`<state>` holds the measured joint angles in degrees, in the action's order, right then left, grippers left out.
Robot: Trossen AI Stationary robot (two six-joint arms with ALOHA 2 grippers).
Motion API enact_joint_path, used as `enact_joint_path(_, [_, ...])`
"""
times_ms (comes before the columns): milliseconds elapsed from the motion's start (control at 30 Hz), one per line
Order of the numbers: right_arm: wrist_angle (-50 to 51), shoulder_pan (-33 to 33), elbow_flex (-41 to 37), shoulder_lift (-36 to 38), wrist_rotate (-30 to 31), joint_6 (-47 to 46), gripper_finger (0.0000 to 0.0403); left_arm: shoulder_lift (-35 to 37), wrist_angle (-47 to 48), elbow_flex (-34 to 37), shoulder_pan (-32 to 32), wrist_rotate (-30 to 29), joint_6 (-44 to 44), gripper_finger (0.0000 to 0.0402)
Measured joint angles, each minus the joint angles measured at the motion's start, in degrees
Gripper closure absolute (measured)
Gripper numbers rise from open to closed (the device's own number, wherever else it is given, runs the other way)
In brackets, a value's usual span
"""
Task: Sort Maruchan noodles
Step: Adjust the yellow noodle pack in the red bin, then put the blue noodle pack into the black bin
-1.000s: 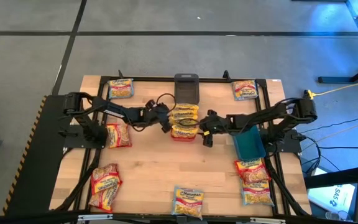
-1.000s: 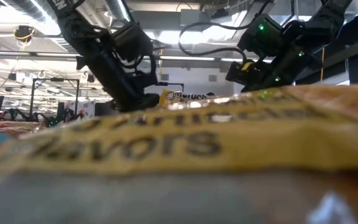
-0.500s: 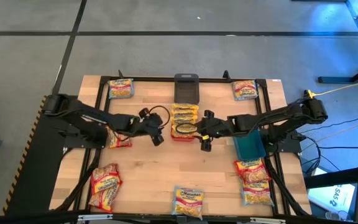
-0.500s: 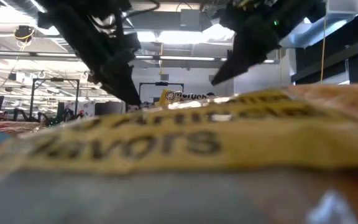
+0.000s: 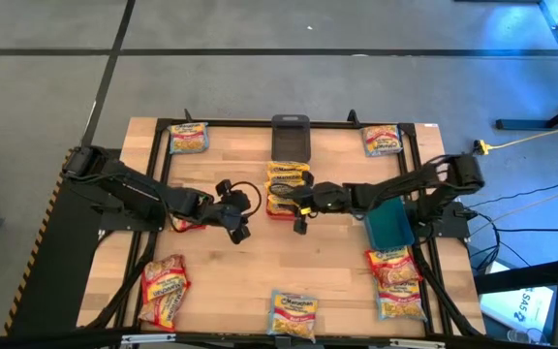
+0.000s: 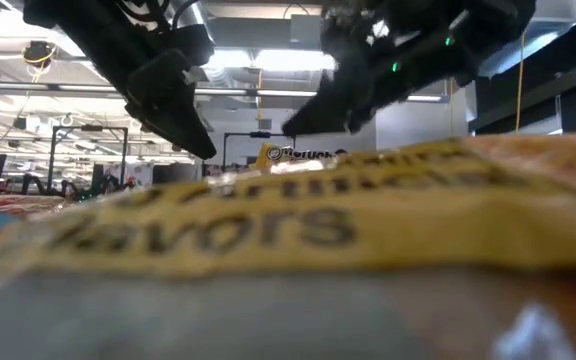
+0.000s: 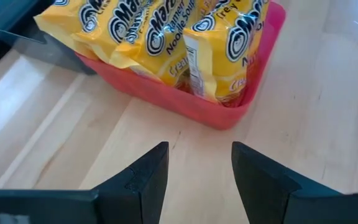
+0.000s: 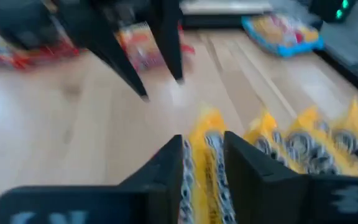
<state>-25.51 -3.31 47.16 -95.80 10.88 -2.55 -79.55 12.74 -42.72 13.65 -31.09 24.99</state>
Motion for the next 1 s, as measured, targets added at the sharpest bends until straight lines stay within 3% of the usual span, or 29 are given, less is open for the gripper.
enact_joint_path(233, [-4.5, 1.2, 0.1, -5.1, 0.1, -0.4, 0.0365, 0.0, -0.2, 0.0, 0.0, 0.4, 0.1, 0.0232])
enact_joint_path(500, [-5.0, 1.1, 0.1, -5.1, -1.5, 1.5, 0.0372, 0.0, -0.9, 0.0, 0.0, 0.5, 0.1, 0.0232])
enact_joint_path(633, [2.0, -0.9, 0.0, 1.0, -3.6, 1.5, 0.0372, 0.0, -1.0, 0.0, 1.1, 0.6, 0.2, 0.0232])
enact_joint_path(833, [24.7, -9.4, 0.1, 14.1, -8.4, -5.8, 0.0372, -0.1, -4.7, 0.0, 6.6, 1.2, 0.0, 0.0232])
enact_joint_path(1000, [27.6, -19.1, -0.1, 14.3, -12.7, -12.8, 0.0372, -3.2, -13.9, -0.1, 12.0, 4.2, -1.2, 0.0232])
